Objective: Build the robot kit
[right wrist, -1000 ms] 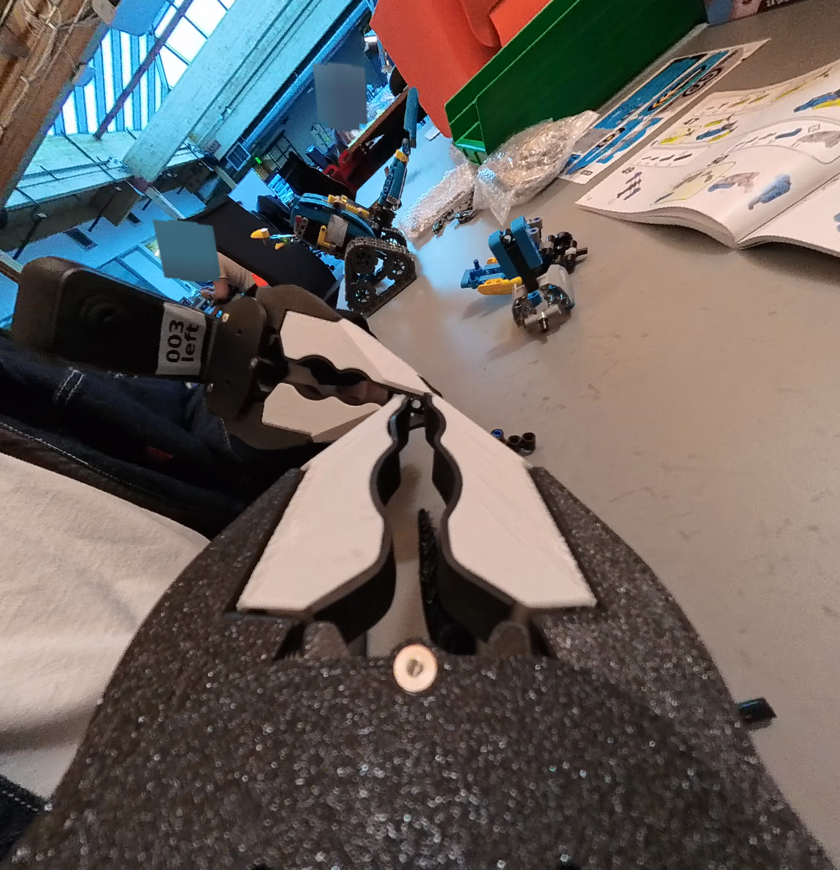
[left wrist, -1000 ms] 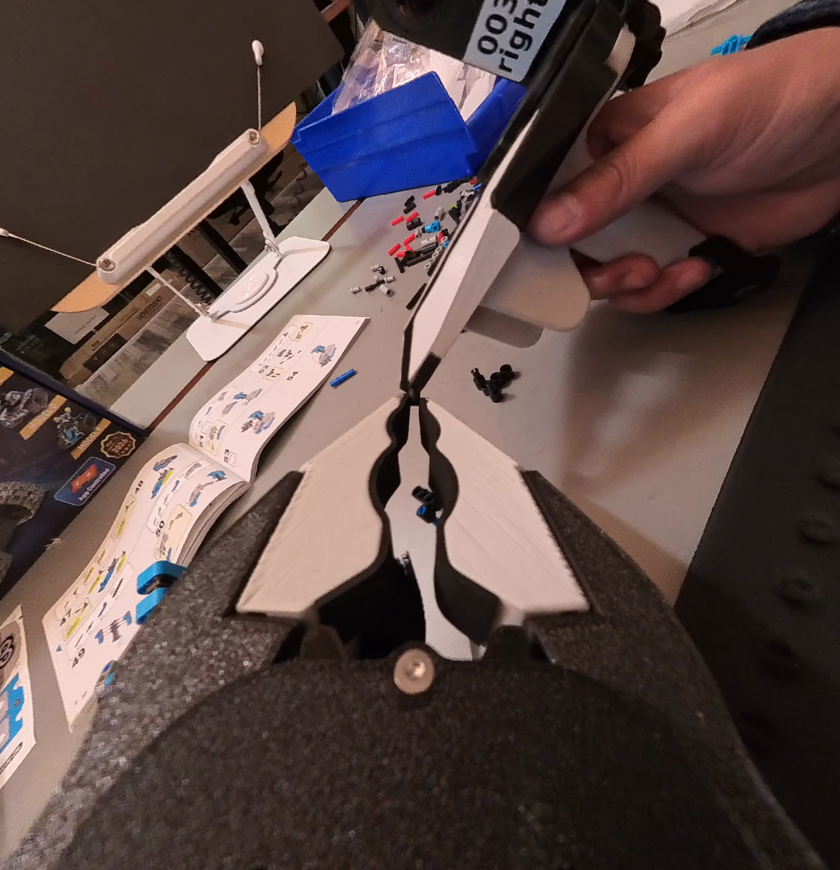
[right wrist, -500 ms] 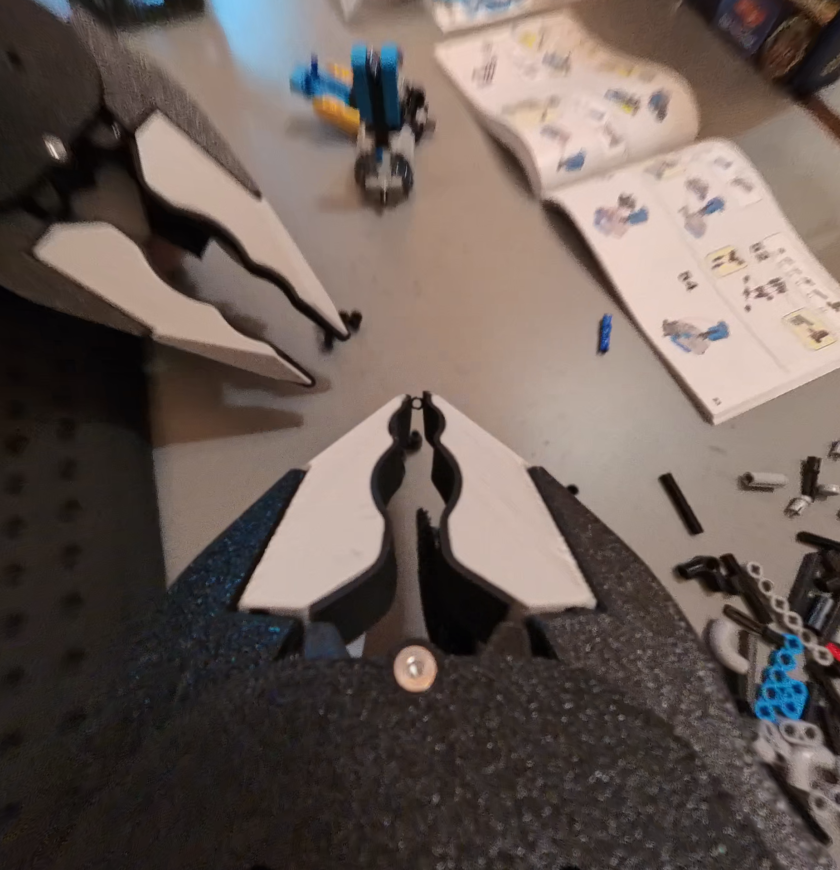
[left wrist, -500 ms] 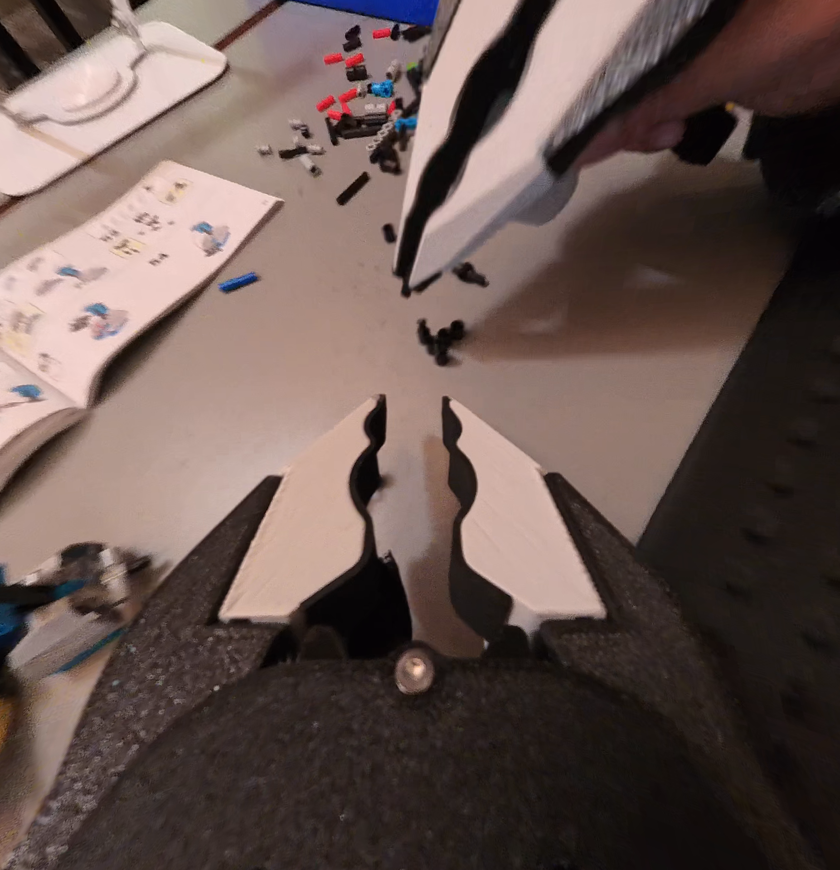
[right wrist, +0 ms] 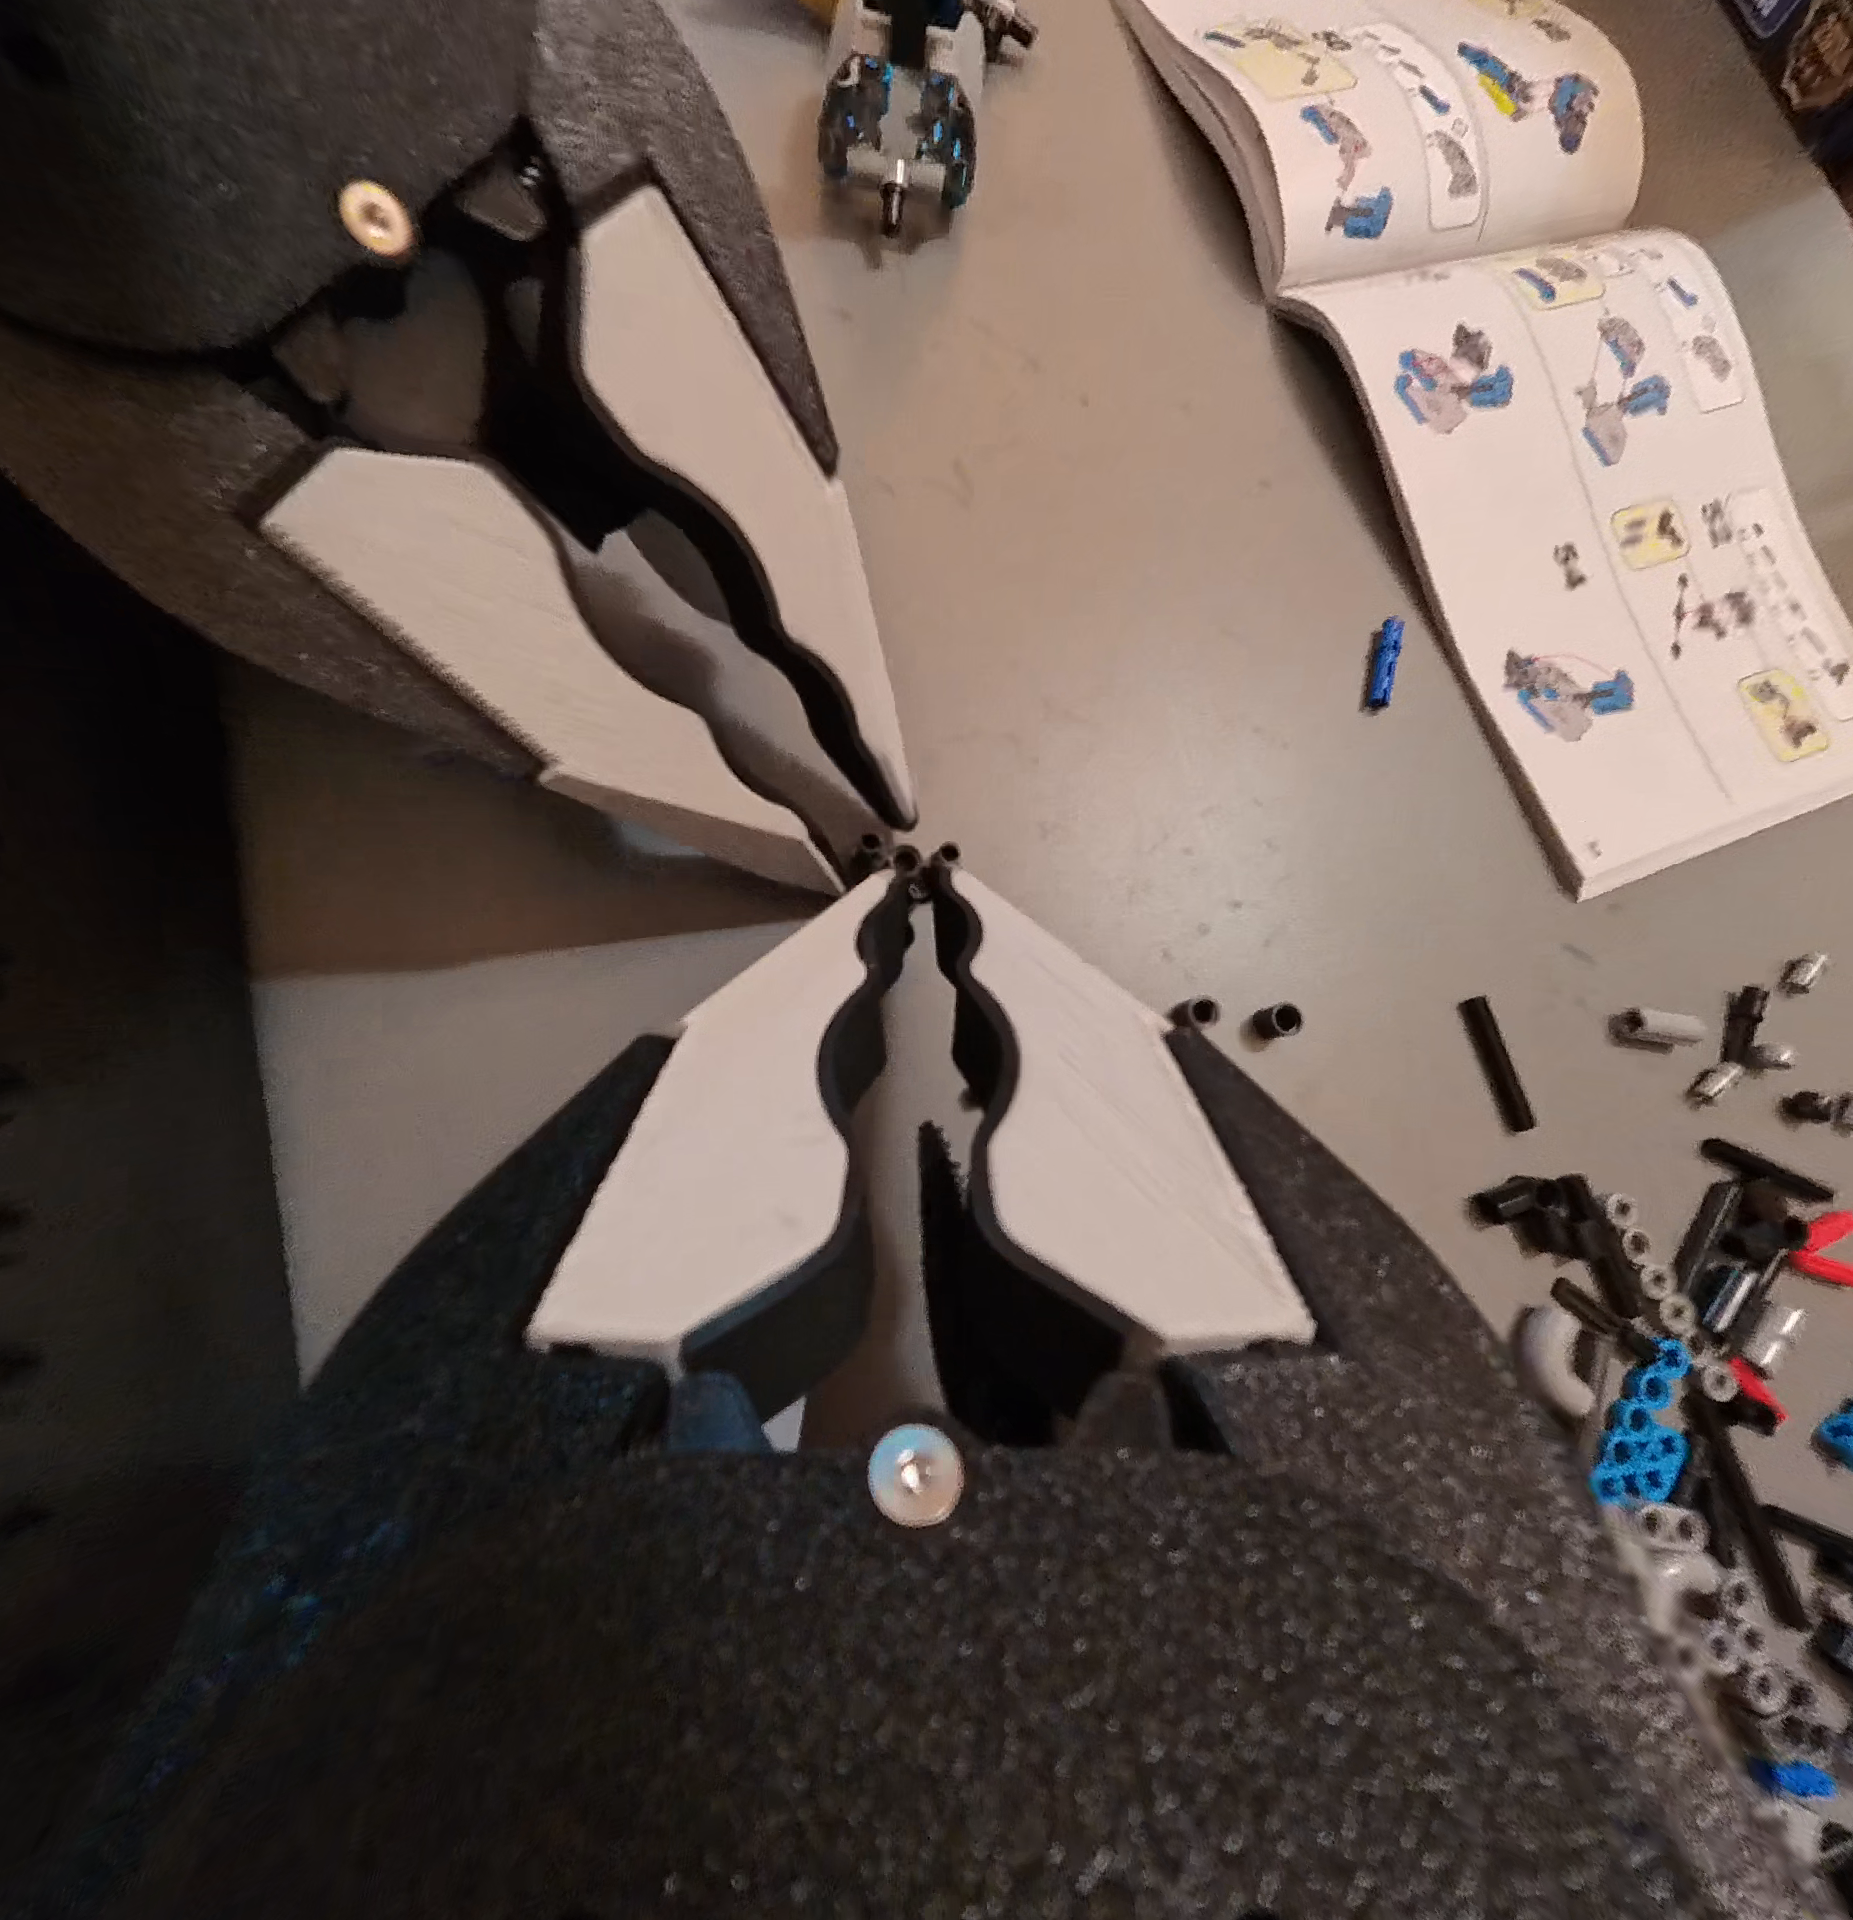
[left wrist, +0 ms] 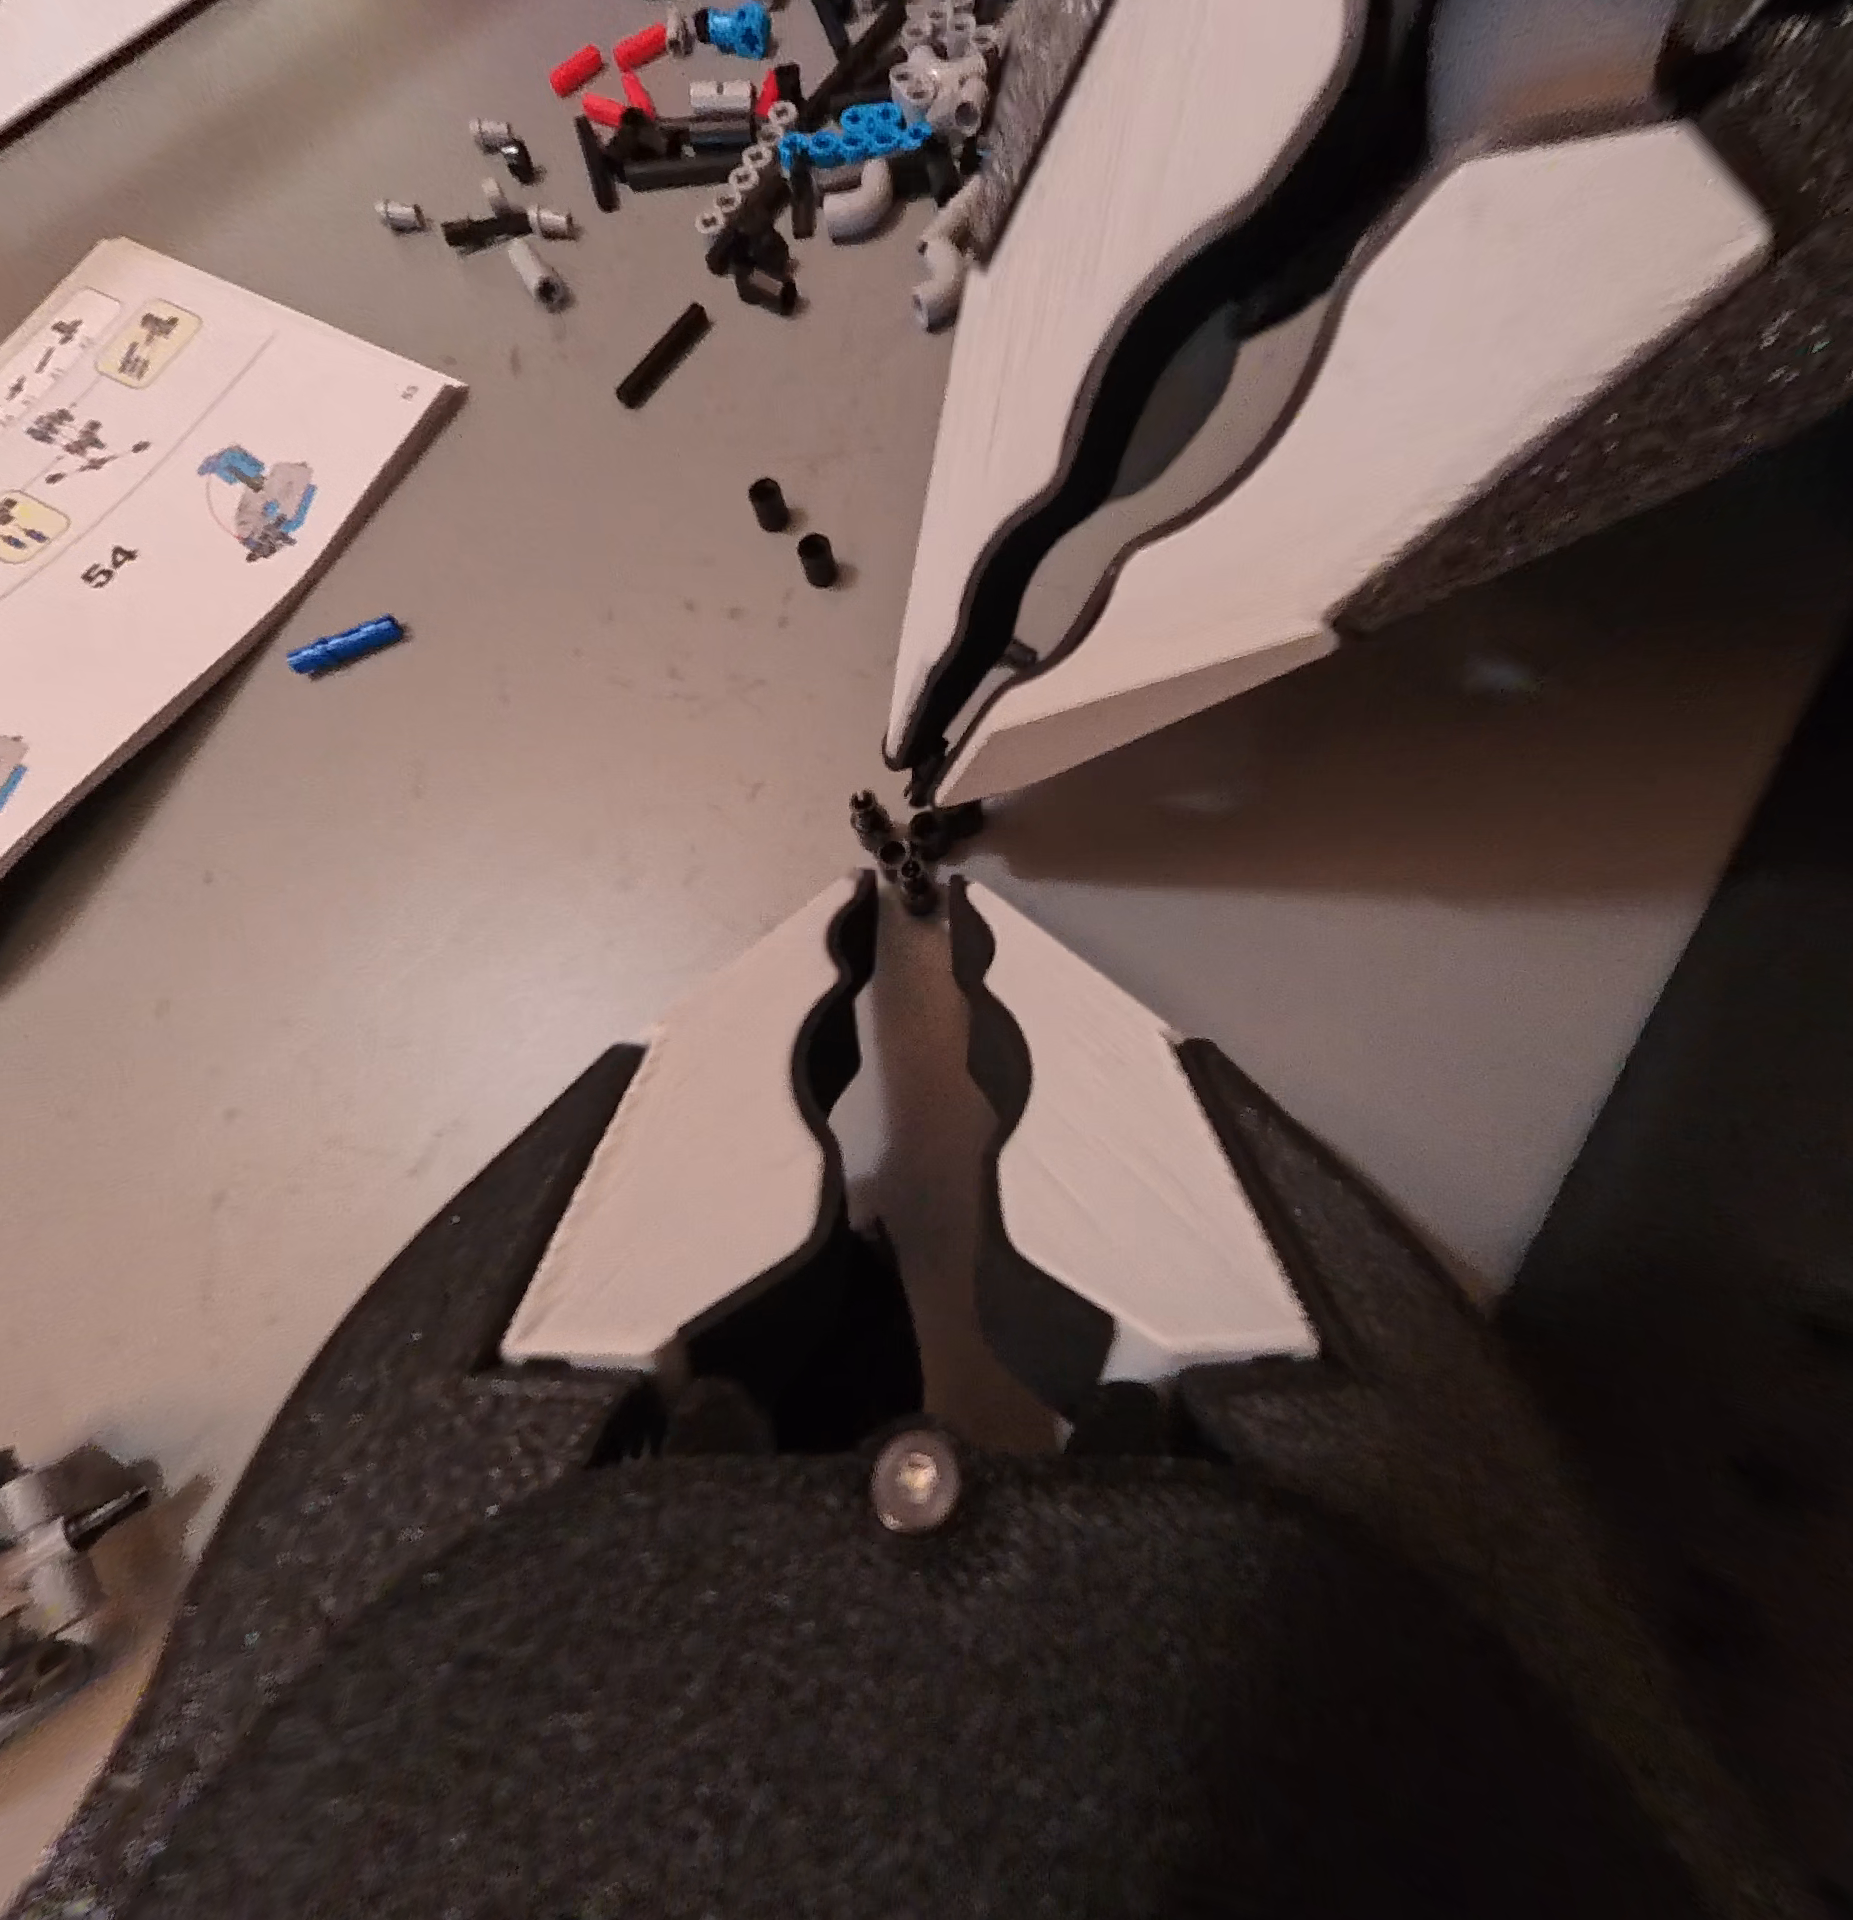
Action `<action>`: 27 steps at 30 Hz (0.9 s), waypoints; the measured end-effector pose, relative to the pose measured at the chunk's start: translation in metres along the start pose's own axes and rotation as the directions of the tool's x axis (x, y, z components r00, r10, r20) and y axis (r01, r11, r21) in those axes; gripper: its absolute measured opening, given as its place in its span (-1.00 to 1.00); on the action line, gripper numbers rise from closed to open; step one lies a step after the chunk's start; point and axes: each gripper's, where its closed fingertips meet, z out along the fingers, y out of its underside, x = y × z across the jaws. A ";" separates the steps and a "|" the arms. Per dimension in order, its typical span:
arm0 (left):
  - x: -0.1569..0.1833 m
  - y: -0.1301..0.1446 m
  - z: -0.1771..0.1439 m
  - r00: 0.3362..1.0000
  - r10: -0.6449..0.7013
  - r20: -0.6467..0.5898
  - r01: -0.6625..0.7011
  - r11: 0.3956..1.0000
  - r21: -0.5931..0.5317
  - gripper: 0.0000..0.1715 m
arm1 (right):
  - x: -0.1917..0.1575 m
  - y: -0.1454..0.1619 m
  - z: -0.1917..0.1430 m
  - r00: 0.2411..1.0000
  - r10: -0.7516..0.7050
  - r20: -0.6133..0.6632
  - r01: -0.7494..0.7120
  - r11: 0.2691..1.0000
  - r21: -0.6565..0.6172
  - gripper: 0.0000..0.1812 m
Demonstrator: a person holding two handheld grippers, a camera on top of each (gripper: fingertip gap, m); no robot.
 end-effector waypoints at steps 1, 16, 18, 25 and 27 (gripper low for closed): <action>0.000 0.000 0.001 1.000 0.006 0.000 -0.006 1.000 -0.005 -0.85 | -0.001 -0.002 -0.002 0.999 -0.045 0.010 0.045 0.999 0.016 -0.96; 0.000 0.000 0.003 0.993 -0.002 -0.115 0.002 1.000 -0.002 -0.91 | -0.006 -0.001 0.011 0.854 -0.342 0.392 0.403 0.911 -0.083 -0.96; 0.000 0.000 0.003 0.993 -0.001 -0.115 0.001 1.000 -0.002 -0.91 | -0.006 0.001 0.011 0.856 -0.321 0.406 0.396 0.911 -0.114 -0.96; 0.000 0.001 0.003 0.993 0.003 -0.117 -0.003 1.000 -0.003 -0.91 | -0.007 0.002 0.012 0.837 -0.340 0.429 0.457 0.865 -0.205 -0.96; 0.000 0.001 0.003 0.993 0.003 -0.116 -0.003 1.000 -0.003 -0.91 | -0.007 0.002 0.012 0.837 -0.325 0.441 0.453 0.863 -0.224 -0.96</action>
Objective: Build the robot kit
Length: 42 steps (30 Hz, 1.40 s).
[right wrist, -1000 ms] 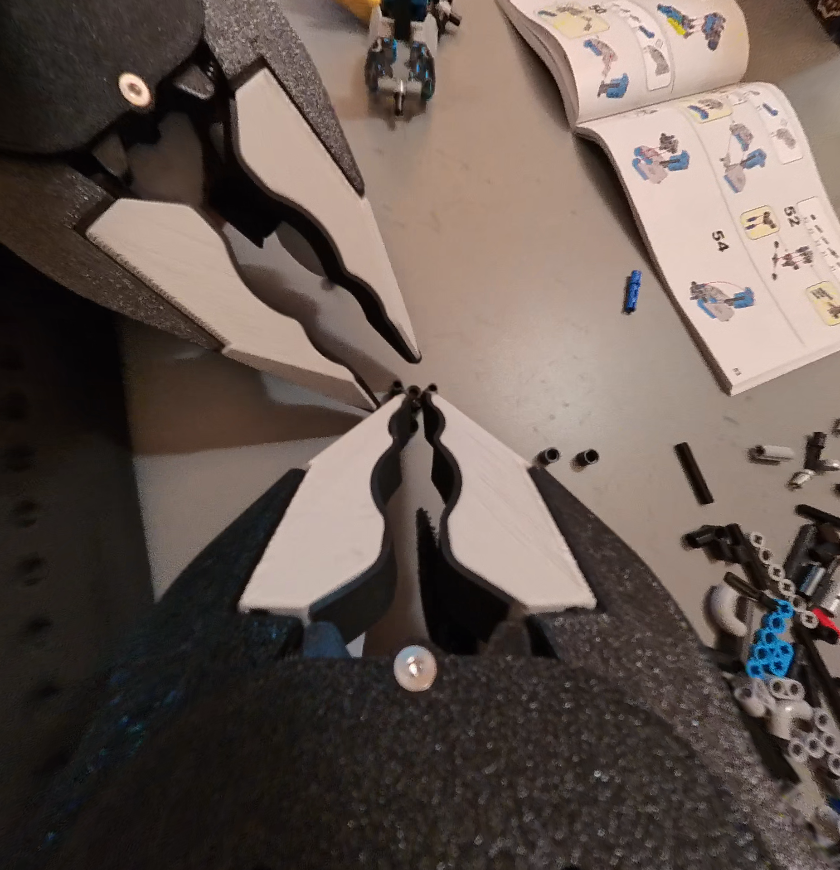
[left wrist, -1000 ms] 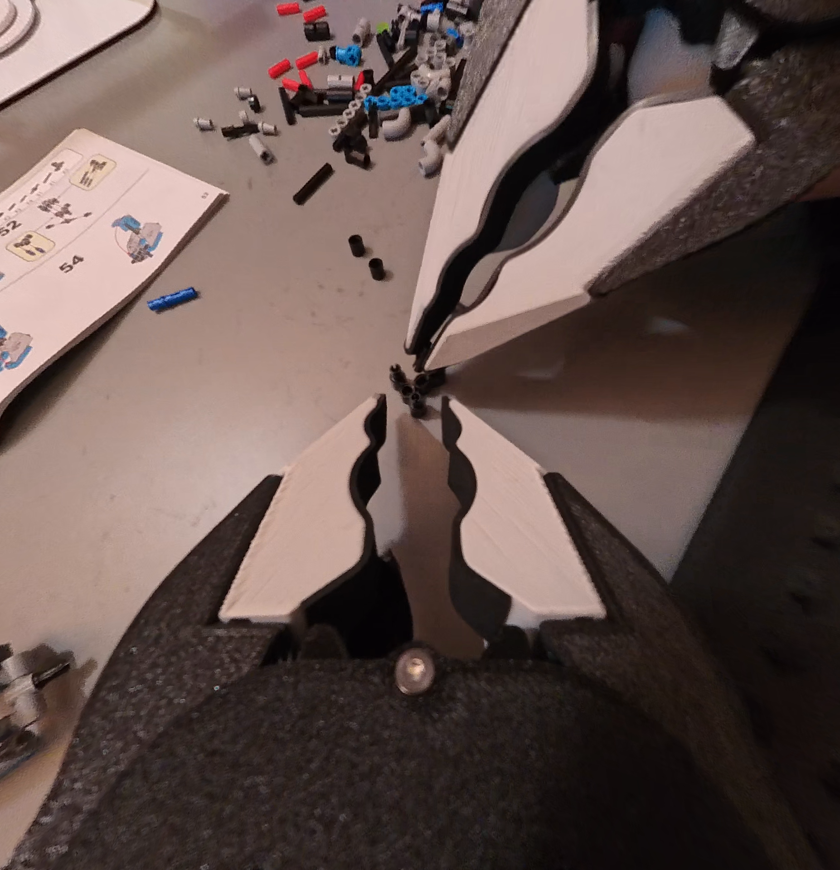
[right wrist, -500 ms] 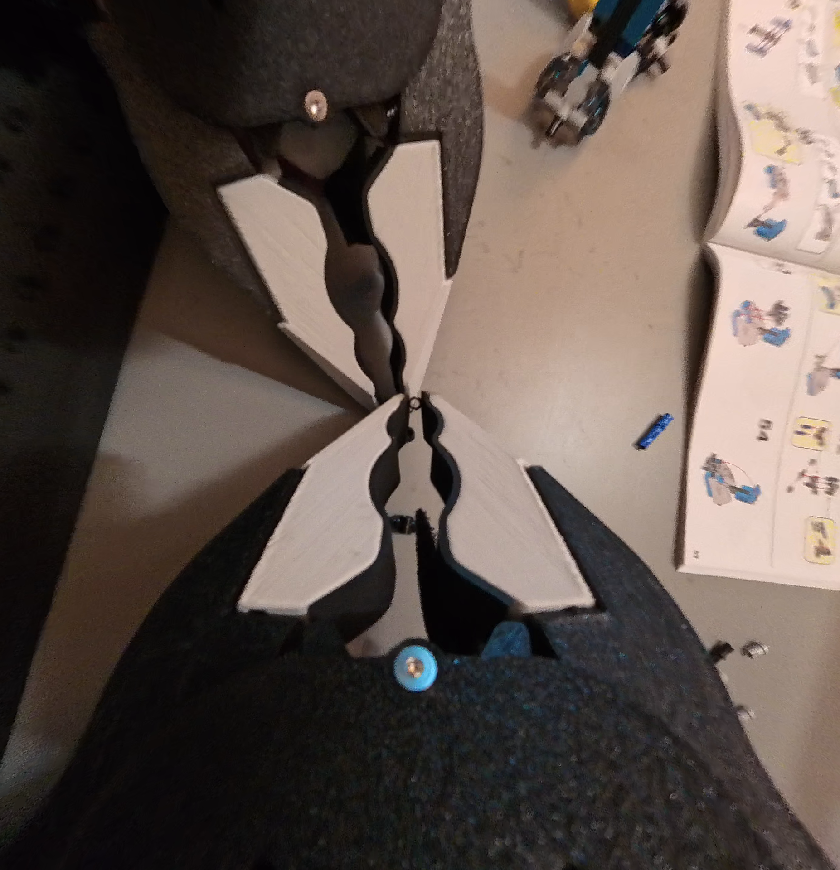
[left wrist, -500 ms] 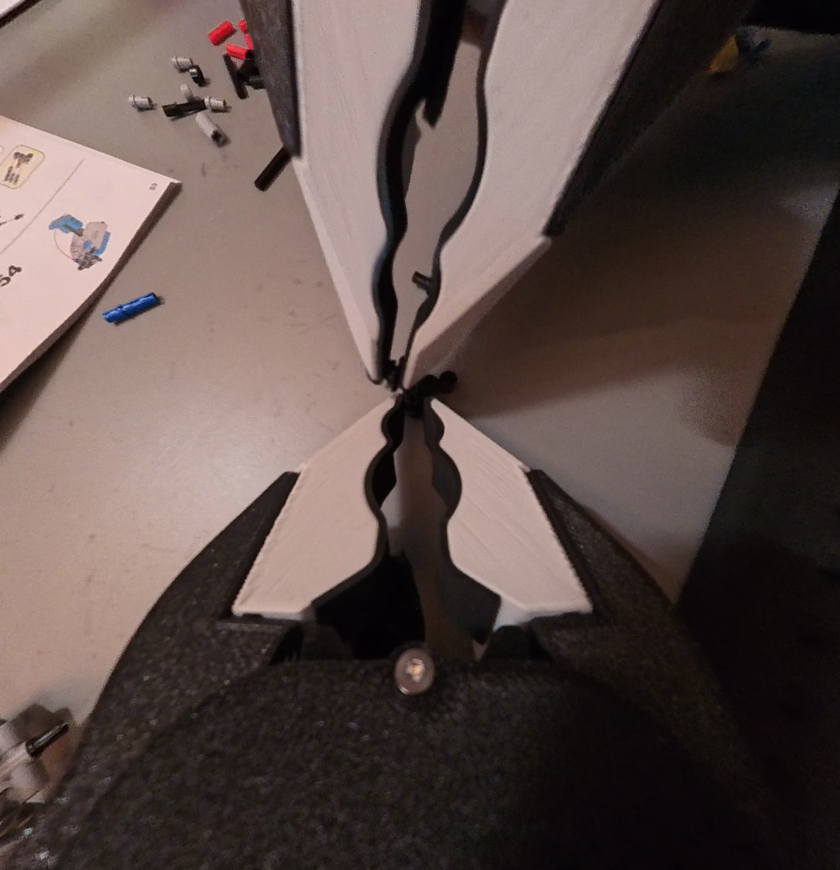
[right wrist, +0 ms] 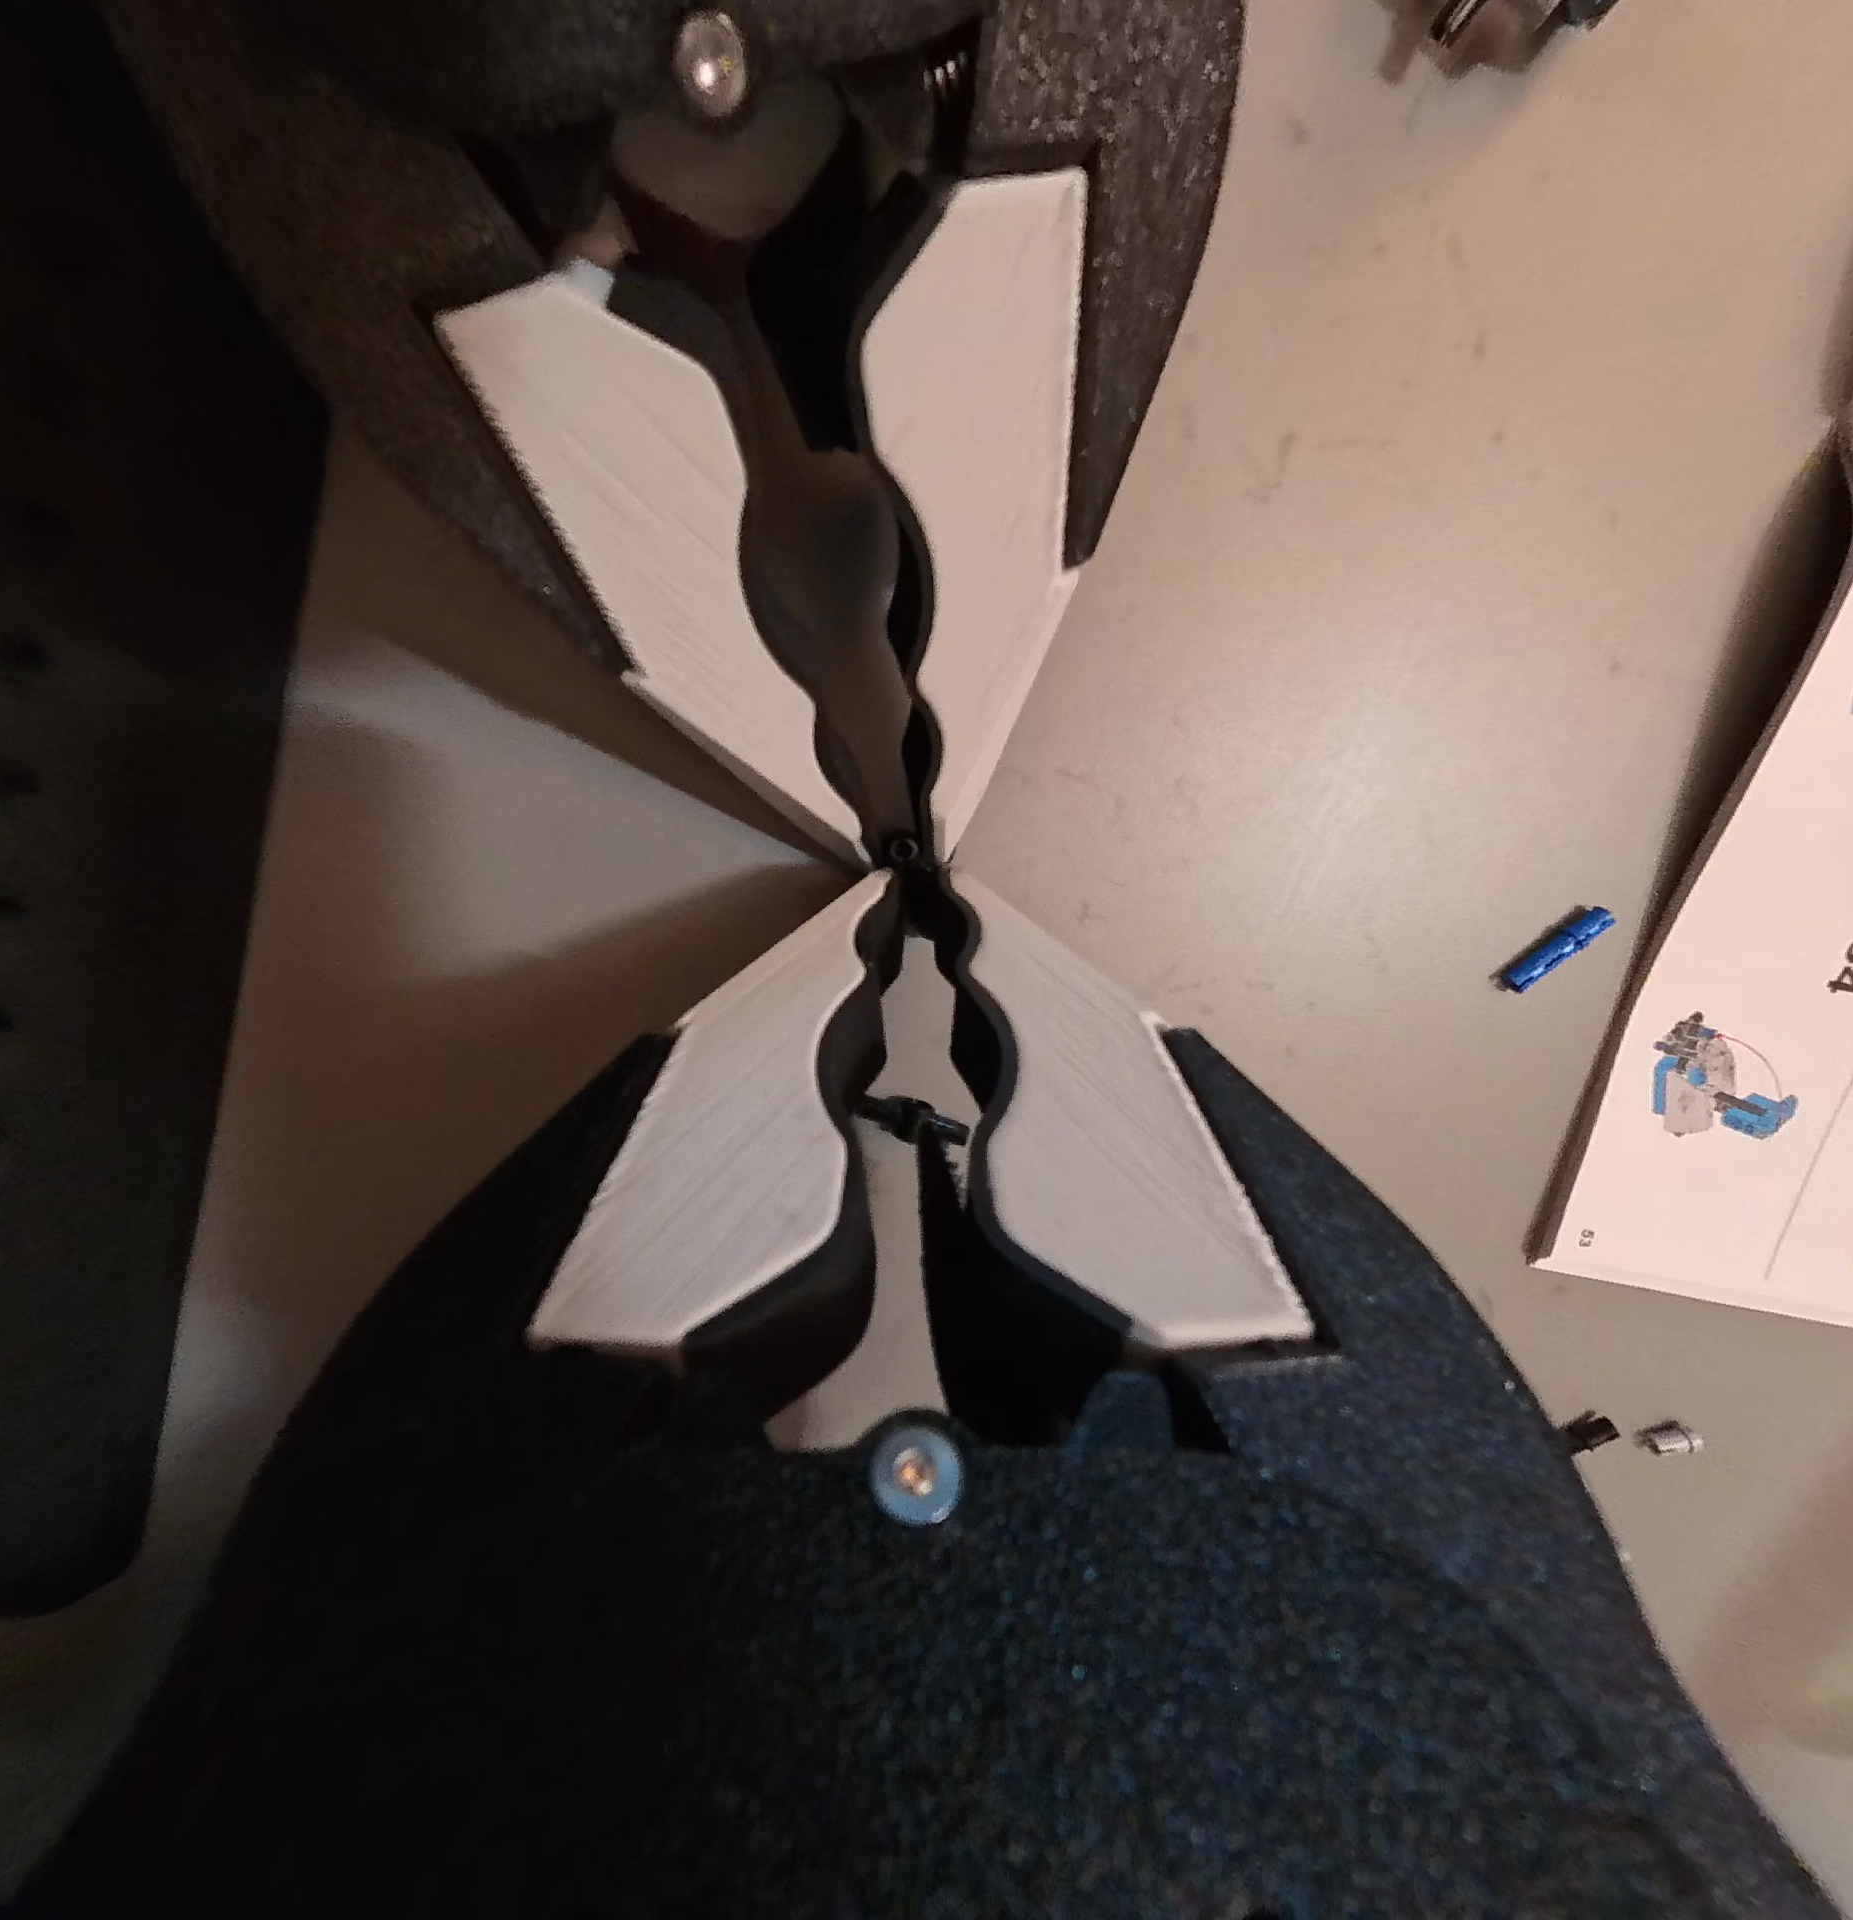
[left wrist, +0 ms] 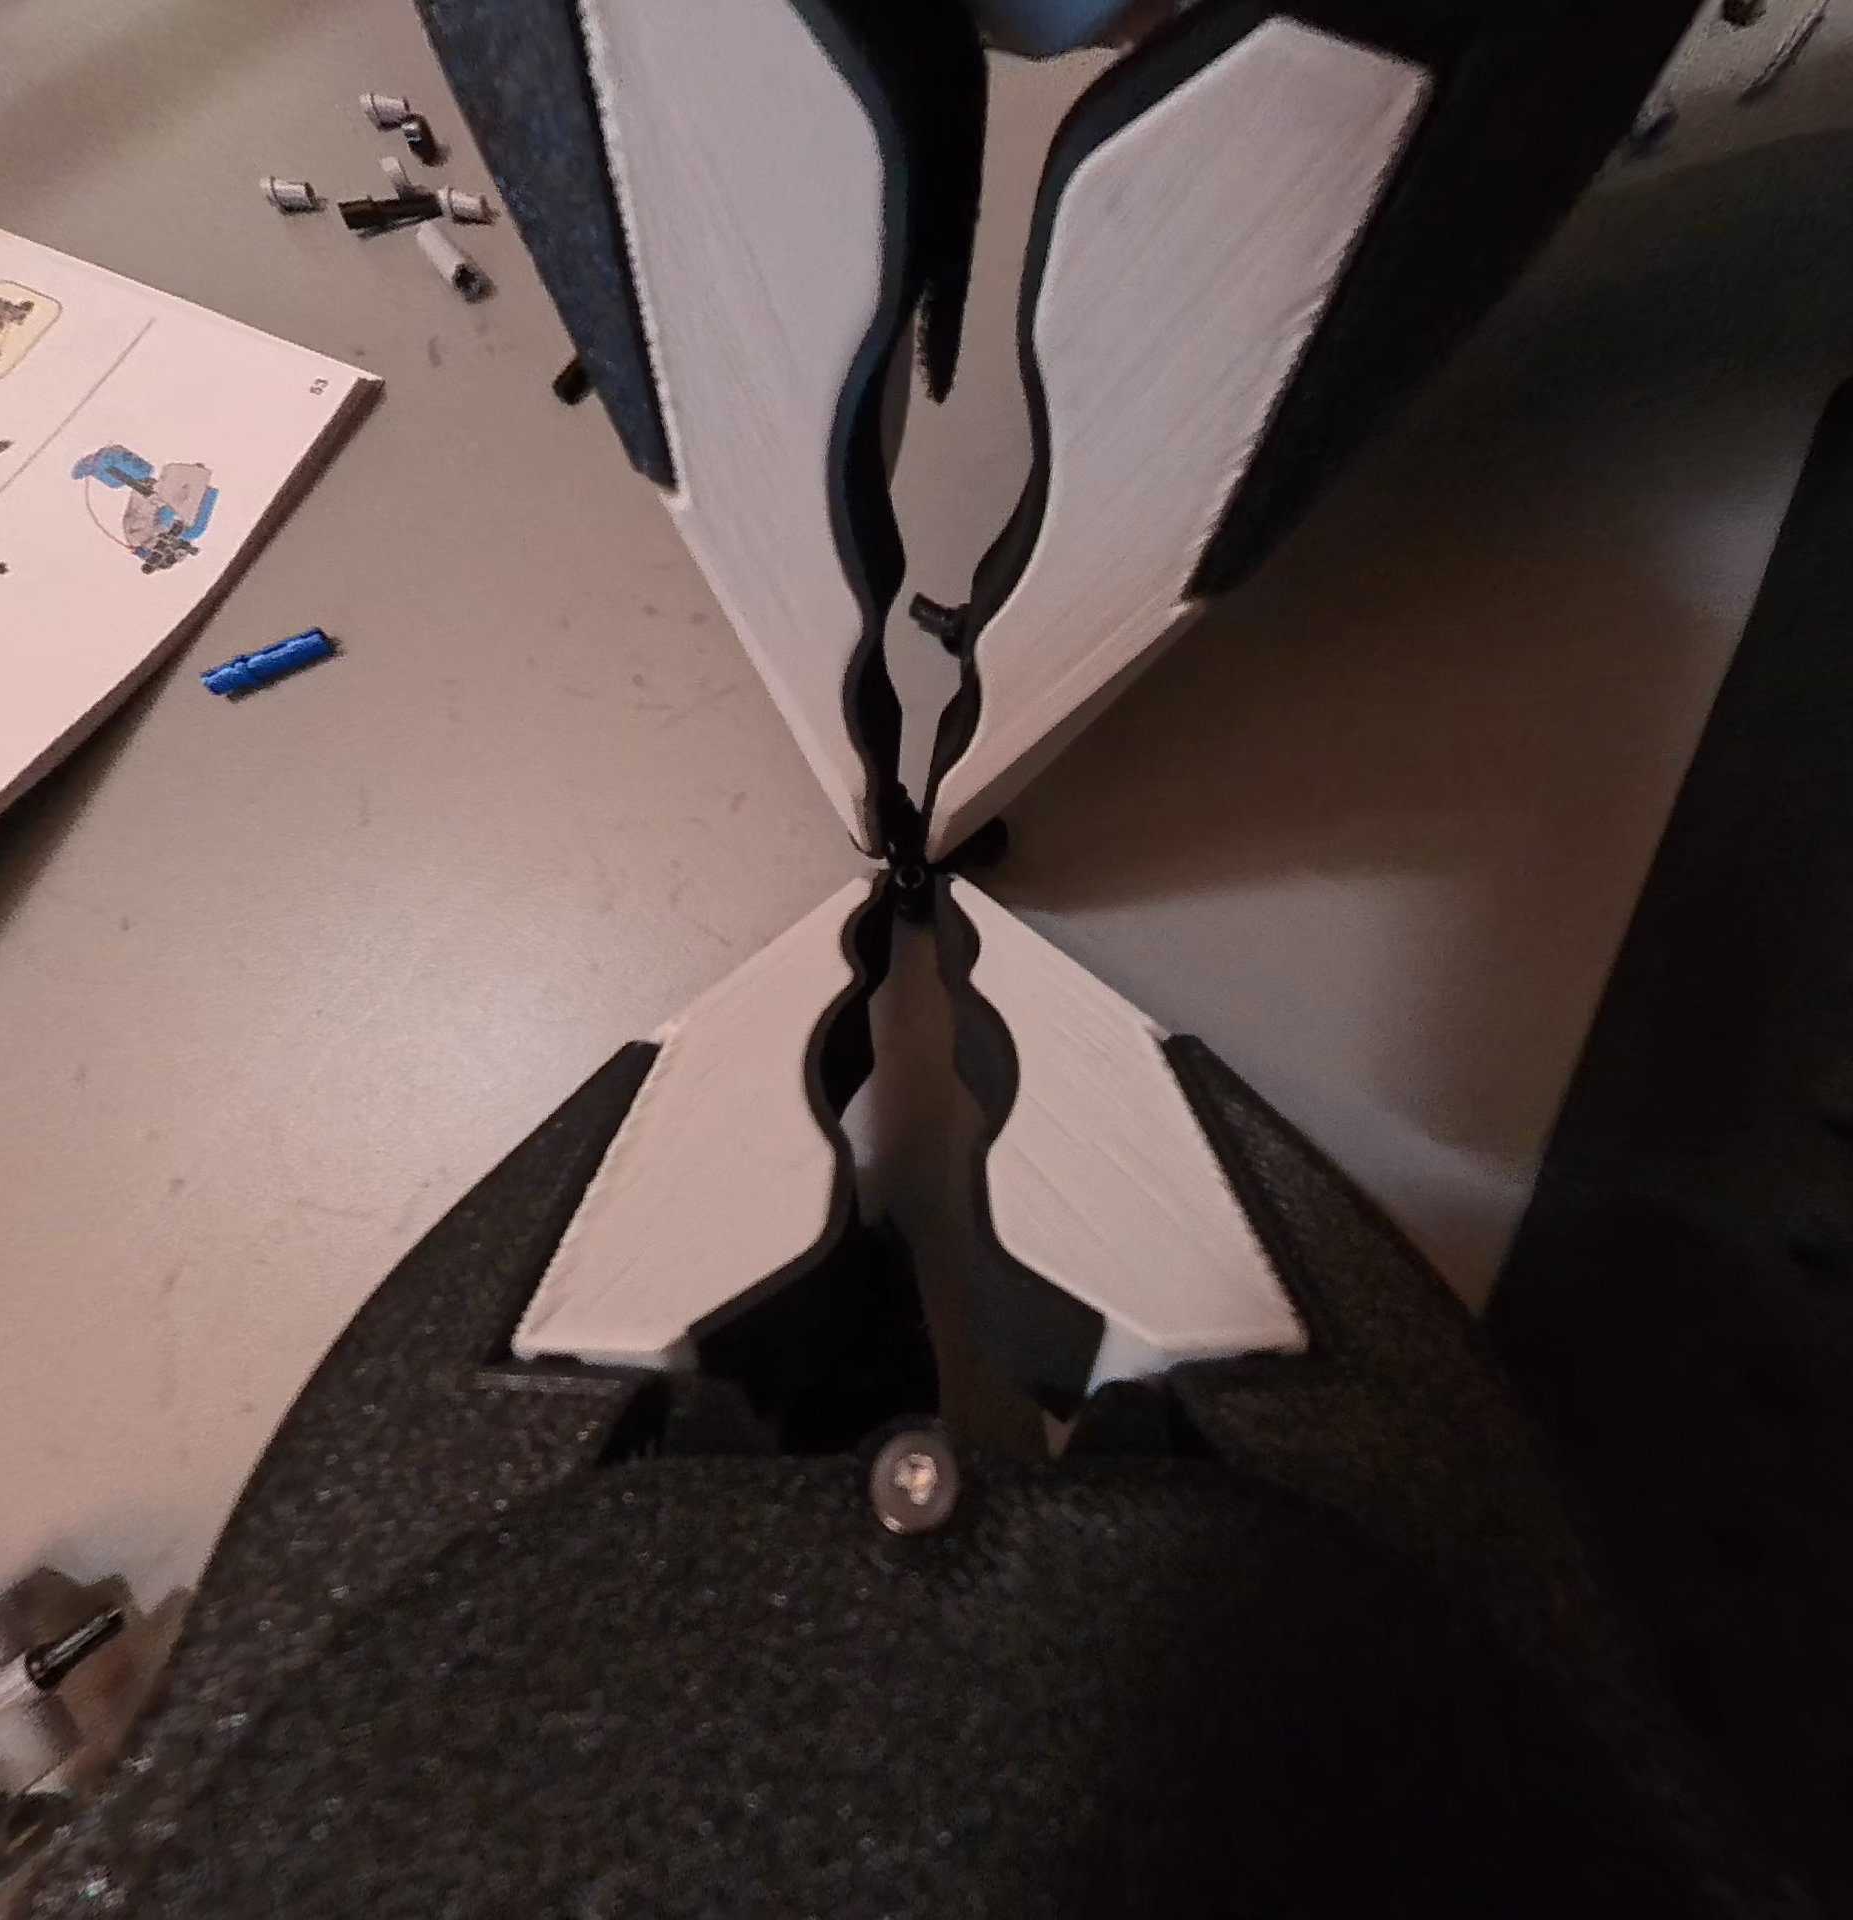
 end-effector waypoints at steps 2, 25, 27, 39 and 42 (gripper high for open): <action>0.000 0.000 0.000 1.000 0.002 0.004 -0.002 1.000 -0.001 -0.91 | 0.000 0.000 0.000 1.000 -0.013 0.008 0.013 1.000 -0.007 -0.96; 0.000 0.002 -0.003 0.997 0.062 0.053 -0.062 0.998 0.000 -0.91 | 0.011 0.029 -0.032 0.959 0.247 -0.142 -0.221 0.959 0.178 -0.81; 0.000 0.003 -0.004 0.996 0.072 0.060 -0.072 0.997 0.000 -0.91 | 0.015 0.059 -0.043 0.902 0.363 -0.234 -0.323 0.926 0.192 -0.80; -0.001 0.004 -0.006 0.992 0.087 0.088 -0.087 0.996 -0.006 -0.89 | -0.013 0.039 -0.047 0.740 0.645 -0.191 -0.510 0.723 0.466 -0.76; -0.004 0.005 -0.010 0.990 0.090 0.109 -0.090 0.996 -0.003 -0.89 | -0.004 0.009 -0.028 0.801 0.523 -0.292 -0.377 0.819 0.432 -0.74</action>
